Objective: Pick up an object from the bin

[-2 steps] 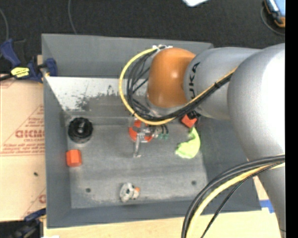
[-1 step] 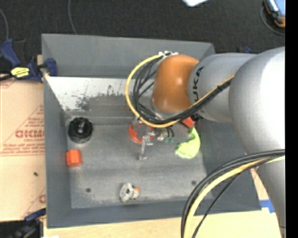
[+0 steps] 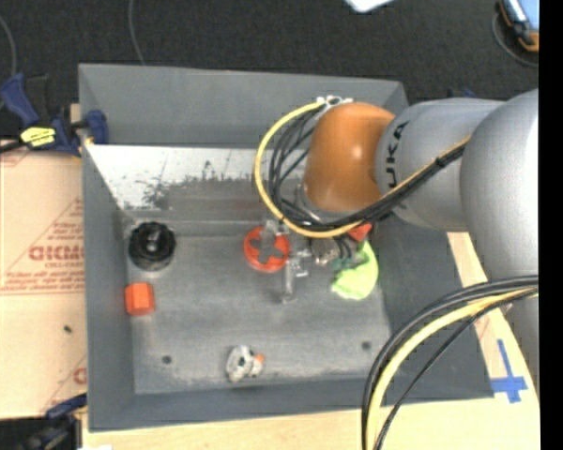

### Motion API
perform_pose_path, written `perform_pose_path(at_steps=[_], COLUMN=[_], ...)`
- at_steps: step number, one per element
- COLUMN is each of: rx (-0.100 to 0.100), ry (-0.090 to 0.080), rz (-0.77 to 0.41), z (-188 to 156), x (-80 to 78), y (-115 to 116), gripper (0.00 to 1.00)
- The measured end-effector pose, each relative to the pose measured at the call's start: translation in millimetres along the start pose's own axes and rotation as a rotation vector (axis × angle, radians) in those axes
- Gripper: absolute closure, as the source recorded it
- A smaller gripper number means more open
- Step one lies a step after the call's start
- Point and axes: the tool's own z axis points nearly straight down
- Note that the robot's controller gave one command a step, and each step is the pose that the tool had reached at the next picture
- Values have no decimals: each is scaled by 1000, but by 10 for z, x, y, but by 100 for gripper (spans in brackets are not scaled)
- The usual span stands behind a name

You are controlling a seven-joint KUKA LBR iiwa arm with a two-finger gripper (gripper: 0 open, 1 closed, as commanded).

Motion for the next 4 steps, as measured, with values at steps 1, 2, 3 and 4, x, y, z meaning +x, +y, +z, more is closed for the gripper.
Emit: perform_pose_path(at_steps=[1,2,3,4], rx=[1,2,1,1], ry=[-8,-9,-9,-15], rz=[69,-112,-107,-92], z=[71,101,102,99], x=[-63,-66,-57,-57], y=[-57,-170,-232,-168], gripper=[0,0,0,100])
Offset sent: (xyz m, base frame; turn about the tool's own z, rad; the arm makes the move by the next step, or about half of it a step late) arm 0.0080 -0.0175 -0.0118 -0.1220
